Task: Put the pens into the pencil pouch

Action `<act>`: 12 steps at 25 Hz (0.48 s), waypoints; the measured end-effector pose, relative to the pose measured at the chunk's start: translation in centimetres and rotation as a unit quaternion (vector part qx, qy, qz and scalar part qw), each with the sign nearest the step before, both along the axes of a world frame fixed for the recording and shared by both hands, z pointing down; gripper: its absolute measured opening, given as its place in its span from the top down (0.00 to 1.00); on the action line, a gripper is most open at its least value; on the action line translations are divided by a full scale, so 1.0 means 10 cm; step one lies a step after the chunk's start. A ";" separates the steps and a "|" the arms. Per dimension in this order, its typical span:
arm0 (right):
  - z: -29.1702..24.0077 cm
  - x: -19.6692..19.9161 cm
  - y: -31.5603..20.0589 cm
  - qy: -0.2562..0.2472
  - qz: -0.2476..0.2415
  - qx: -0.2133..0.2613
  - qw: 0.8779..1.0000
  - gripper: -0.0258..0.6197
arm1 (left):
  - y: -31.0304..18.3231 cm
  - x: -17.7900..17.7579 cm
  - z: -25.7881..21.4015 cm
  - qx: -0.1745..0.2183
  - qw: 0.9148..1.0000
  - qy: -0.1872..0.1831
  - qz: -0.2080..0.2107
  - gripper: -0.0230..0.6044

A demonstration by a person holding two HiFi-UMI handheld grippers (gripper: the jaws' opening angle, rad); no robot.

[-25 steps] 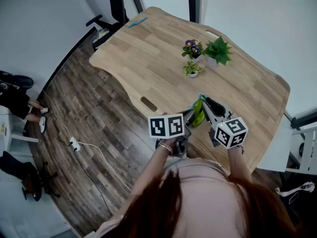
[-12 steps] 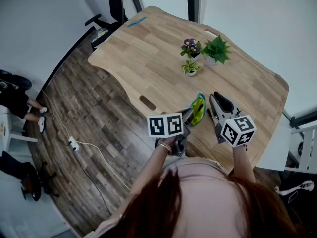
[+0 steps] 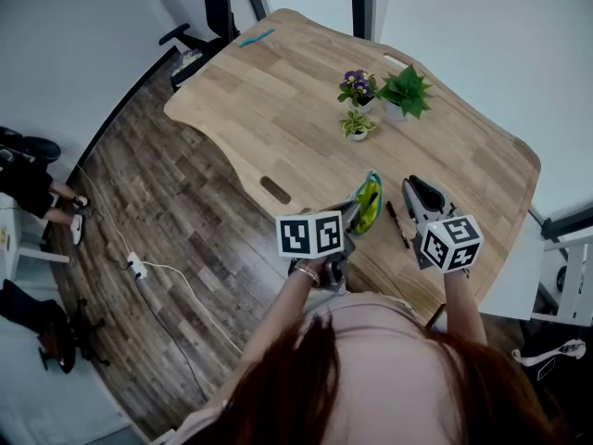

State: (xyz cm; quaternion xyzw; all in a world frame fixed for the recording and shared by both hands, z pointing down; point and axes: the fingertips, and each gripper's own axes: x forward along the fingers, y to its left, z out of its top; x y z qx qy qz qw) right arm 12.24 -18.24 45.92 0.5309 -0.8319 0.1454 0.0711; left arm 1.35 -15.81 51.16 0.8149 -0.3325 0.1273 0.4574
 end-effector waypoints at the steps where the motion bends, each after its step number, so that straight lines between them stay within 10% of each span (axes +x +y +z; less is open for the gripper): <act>1: 0.03 0.02 0.00 0.004 0.000 -0.004 1.000 0.89 | 0.00 0.00 0.00 0.000 1.000 -0.001 0.000 0.94; 12: 0.41 0.10 0.02 0.043 -0.007 -0.049 0.998 0.92 | -0.02 -0.01 0.03 0.002 1.000 -0.009 0.001 0.94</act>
